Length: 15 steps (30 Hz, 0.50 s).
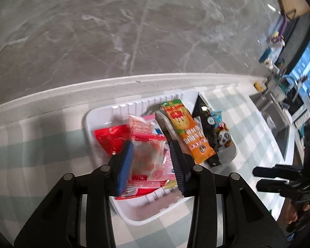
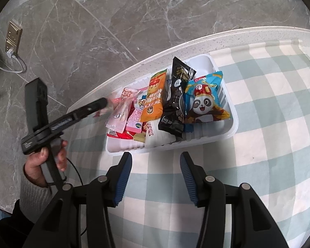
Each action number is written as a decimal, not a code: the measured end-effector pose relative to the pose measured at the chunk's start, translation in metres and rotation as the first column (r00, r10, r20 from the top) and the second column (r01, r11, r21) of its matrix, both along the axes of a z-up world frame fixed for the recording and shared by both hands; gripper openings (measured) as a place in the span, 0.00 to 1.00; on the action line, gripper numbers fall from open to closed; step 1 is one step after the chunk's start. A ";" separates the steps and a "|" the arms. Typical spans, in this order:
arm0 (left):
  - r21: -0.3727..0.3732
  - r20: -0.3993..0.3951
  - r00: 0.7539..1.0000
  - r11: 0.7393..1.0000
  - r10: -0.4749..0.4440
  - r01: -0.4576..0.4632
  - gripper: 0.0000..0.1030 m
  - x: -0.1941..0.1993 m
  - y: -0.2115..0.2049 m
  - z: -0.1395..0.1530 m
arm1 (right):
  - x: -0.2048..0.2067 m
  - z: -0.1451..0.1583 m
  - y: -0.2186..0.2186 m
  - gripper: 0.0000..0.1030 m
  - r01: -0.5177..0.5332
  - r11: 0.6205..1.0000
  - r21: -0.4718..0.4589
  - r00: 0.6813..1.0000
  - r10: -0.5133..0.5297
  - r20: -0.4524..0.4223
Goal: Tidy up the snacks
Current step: 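Move both open tools away from the tray toward the remaining snacks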
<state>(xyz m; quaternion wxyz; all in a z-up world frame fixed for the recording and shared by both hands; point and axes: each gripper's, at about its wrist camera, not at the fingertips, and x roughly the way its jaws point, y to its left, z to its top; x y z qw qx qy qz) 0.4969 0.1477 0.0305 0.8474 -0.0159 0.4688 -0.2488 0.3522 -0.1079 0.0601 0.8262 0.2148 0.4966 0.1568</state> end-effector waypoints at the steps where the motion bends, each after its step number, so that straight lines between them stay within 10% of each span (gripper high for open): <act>1: 0.000 0.004 1.000 1.000 -0.007 0.007 0.38 -0.004 -0.003 0.001 | -0.003 0.002 -0.003 0.50 0.005 1.000 -0.002 1.000 -0.005 0.005; 15: 0.004 0.026 0.980 0.981 -0.196 0.196 0.40 -0.115 -0.015 0.019 | -0.078 0.014 -0.040 0.52 0.059 0.997 -0.053 0.998 -0.057 0.025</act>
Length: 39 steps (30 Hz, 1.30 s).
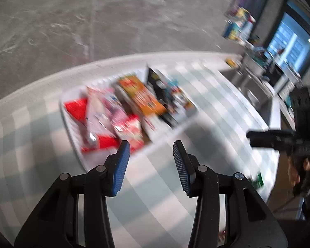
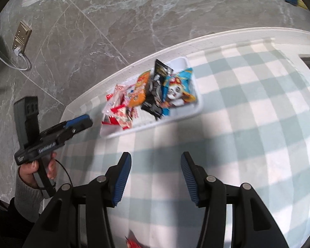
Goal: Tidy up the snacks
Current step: 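Move both open tools away from the tray toward the remaining snacks, then grasp the red heart-print wrapper with the left tool while the right tool grasps the green-white candy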
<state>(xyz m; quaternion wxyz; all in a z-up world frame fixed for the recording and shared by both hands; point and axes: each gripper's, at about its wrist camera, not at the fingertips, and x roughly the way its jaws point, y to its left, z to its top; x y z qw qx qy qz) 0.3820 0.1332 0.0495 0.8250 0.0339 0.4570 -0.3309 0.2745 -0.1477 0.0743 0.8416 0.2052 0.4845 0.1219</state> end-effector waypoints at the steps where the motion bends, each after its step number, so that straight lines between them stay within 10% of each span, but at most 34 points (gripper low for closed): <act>1: 0.004 -0.007 1.000 1.000 -0.023 0.023 0.41 -0.014 -0.003 -0.003 | -0.010 0.000 -0.004 0.52 0.010 1.000 0.000 1.000 -0.010 -0.005; 18: 0.078 -0.061 0.935 0.932 -0.349 0.353 0.41 -0.158 -0.055 -0.040 | -0.110 -0.025 -0.028 0.53 0.132 0.991 -0.016 0.989 -0.132 -0.069; 39: 0.211 -0.086 0.829 0.803 -0.552 0.557 0.41 -0.235 -0.077 -0.072 | -0.154 -0.077 -0.029 0.55 0.201 0.978 0.064 0.969 -0.189 -0.158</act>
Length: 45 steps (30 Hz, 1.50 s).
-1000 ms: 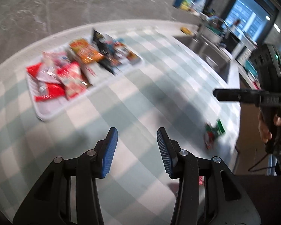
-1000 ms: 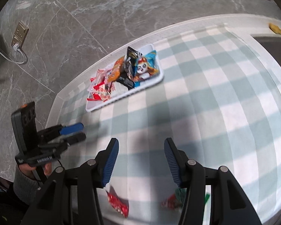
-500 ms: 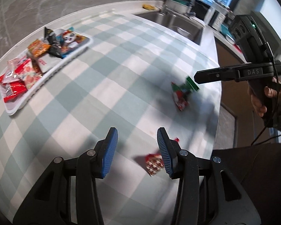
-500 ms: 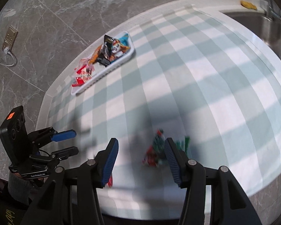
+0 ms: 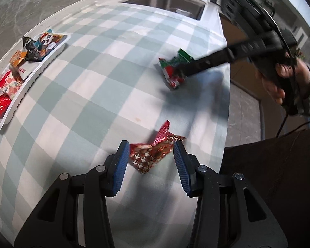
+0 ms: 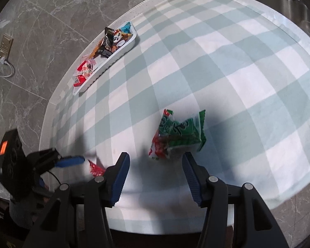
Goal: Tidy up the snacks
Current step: 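Grasp the red heart-print wrapper with the left tool while the right tool grasps the green-white candy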
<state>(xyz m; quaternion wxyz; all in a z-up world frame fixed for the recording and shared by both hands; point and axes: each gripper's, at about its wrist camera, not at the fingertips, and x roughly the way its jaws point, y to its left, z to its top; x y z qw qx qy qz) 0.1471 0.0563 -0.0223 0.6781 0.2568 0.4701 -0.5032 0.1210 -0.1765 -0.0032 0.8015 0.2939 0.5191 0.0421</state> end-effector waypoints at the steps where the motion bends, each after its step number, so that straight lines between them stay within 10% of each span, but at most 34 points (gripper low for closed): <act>1: 0.010 0.006 1.000 1.000 -0.002 0.002 0.41 -0.003 -0.002 -0.002 | 0.003 -0.002 -0.002 0.55 0.003 1.000 0.012 1.000 -0.003 0.002; 39: 0.100 0.087 0.994 0.994 -0.061 0.052 0.41 -0.013 -0.044 -0.038 | 0.052 -0.005 0.026 0.53 -0.215 0.919 -0.331 0.975 0.224 -0.011; 45: 0.079 0.075 0.996 0.996 -0.040 0.034 0.35 -0.008 -0.040 -0.039 | 0.050 -0.004 0.020 0.31 -0.213 0.925 -0.315 0.975 0.224 -0.002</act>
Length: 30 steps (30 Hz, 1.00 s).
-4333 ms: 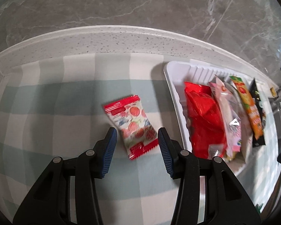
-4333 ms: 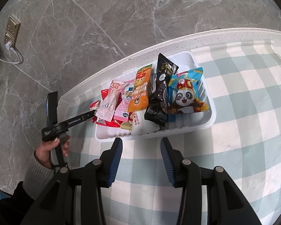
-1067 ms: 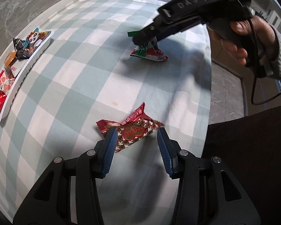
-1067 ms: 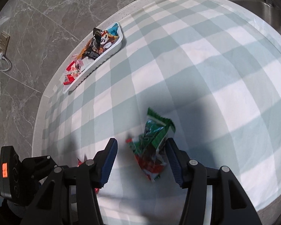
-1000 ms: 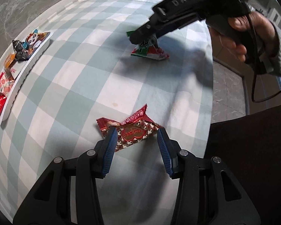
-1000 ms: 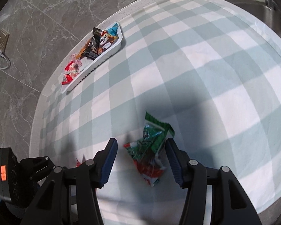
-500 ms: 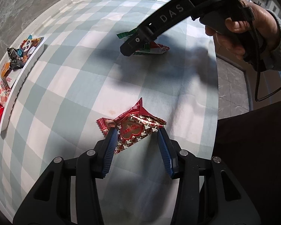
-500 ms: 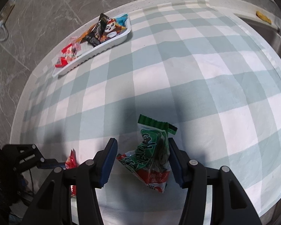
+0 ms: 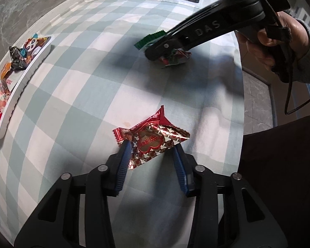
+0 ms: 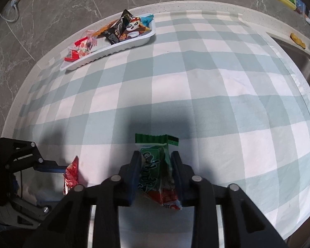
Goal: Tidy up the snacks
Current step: 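Grasp the red heart-print wrapper with the left tool while the right tool grasps the green-white candy, then lift the red wrapper with the left tool while the right tool lifts the green candy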
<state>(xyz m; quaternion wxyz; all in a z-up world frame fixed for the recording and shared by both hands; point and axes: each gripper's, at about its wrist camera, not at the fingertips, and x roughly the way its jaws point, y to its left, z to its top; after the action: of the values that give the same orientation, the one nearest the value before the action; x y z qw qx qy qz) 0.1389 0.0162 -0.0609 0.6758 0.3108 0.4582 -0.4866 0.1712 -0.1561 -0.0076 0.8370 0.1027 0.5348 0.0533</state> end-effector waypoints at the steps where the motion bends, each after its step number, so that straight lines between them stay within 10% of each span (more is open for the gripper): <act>1: -0.005 -0.006 1.000 1.000 0.007 -0.007 0.32 0.002 0.001 0.000 | -0.001 0.000 -0.001 0.31 0.001 1.000 0.000 1.000 -0.001 0.001; 18: -0.109 -0.149 0.983 0.987 0.104 -0.120 0.20 0.025 0.014 0.005 | -0.014 -0.004 -0.031 0.29 0.094 0.977 0.192 0.995 -0.089 -0.034; 30: -0.059 -0.071 0.988 0.988 0.138 -0.142 0.23 0.029 0.003 0.007 | -0.016 -0.002 -0.030 0.29 0.080 0.982 0.171 0.997 -0.075 -0.031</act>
<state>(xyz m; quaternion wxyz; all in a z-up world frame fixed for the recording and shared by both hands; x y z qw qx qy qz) 0.1680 0.0191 -0.0538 0.7023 0.2395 0.4853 -0.4624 0.1554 -0.1859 -0.0096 0.8199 0.1958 0.5339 0.0653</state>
